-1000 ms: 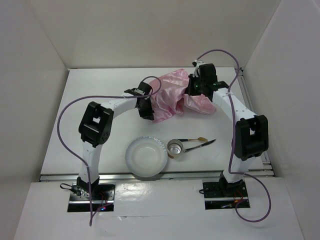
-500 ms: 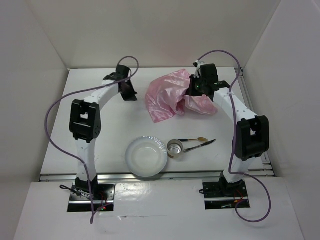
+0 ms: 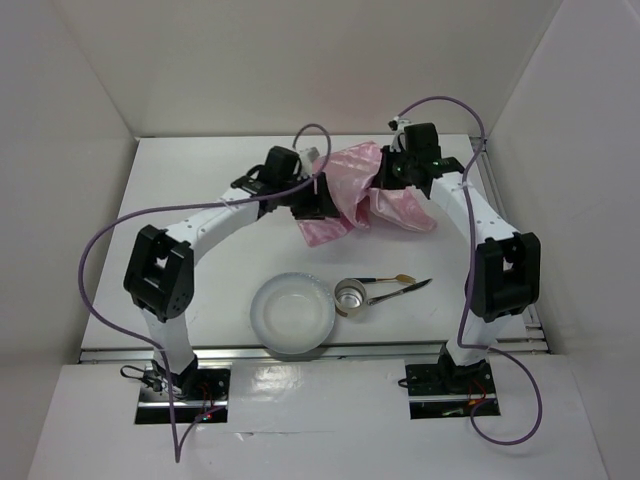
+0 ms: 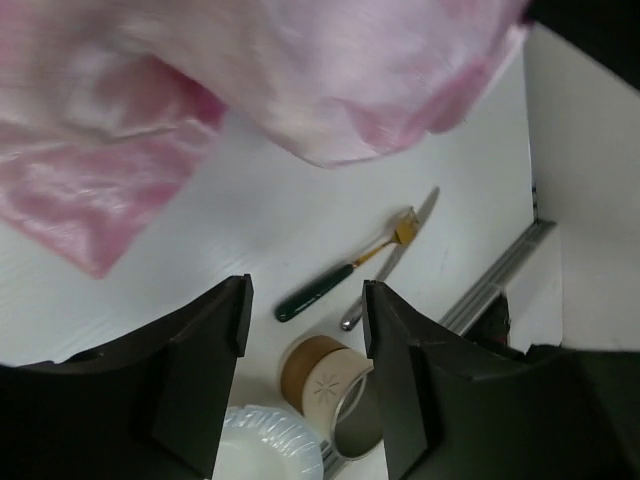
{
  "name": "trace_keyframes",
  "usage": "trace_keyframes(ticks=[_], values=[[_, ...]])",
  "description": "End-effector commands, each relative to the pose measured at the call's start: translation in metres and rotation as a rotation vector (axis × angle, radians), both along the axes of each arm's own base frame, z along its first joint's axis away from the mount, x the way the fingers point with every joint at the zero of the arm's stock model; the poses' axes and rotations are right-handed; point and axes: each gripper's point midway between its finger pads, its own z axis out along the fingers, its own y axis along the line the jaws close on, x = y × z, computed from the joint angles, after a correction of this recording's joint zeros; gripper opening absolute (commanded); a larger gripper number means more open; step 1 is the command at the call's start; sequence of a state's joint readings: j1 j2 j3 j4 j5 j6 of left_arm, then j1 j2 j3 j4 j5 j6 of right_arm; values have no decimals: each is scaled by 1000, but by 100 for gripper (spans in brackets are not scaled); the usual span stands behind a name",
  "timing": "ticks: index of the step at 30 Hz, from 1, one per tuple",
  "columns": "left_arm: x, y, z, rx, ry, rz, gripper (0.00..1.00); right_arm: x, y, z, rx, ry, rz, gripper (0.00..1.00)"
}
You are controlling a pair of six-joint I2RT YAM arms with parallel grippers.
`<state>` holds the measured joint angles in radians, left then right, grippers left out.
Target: Set the dinner table for one person
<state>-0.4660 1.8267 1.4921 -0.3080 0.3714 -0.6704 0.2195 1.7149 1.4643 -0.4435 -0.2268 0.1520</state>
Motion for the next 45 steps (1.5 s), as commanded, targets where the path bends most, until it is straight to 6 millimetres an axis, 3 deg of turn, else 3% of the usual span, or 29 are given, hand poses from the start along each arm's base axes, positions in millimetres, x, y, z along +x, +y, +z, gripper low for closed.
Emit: trace_keyframes(ticks=[1,2,8,10,12,26,28,29,31,33,35,36,37,38,39,41,42,43,45], values=[[1,-42,10,-41,-125,-148,65,5,4,45,59,-71,25,0],[-8,-53,3,-31,-116,-170,66,4,4,47,59,-70,25,0],[-4,-56,-9,-79,-156,-96,71,2,5,54,86,-72,34,0],[-9,-69,-12,-77,-166,-130,72,0,8,54,97,-70,49,0],[-8,-75,-28,-26,-169,-118,72,-1,10,55,105,-68,60,0],[36,-87,-35,11,-253,25,77,-3,5,49,117,-44,63,0],[41,-91,-44,18,-244,24,77,-3,3,50,123,-43,62,0],[42,-99,-38,12,-250,16,77,-4,2,54,125,-52,63,0],[47,-98,-48,35,-224,43,76,-3,-1,51,131,-50,60,0],[50,-99,-50,20,-214,69,72,-6,-2,47,142,-36,67,0],[53,-99,-50,9,-221,84,56,-8,-2,47,141,-34,67,0],[54,-98,-50,14,-223,92,45,-8,-2,47,141,-34,67,0],[55,-97,-49,21,-223,99,22,-8,-2,47,141,-34,67,0],[56,-90,-54,40,-202,107,8,-9,-7,49,141,-35,58,0],[56,-90,-44,30,-202,113,0,-9,-7,49,141,-35,58,0],[67,-73,-34,34,-213,156,0,-11,-7,48,140,-26,58,0],[65,-63,-39,52,-200,171,0,-11,-7,48,140,-26,58,0],[65,-63,-27,38,-216,173,0,-11,-7,48,140,-26,58,0],[73,-39,-3,43,-255,198,0,-13,-7,46,139,-17,57,0]])
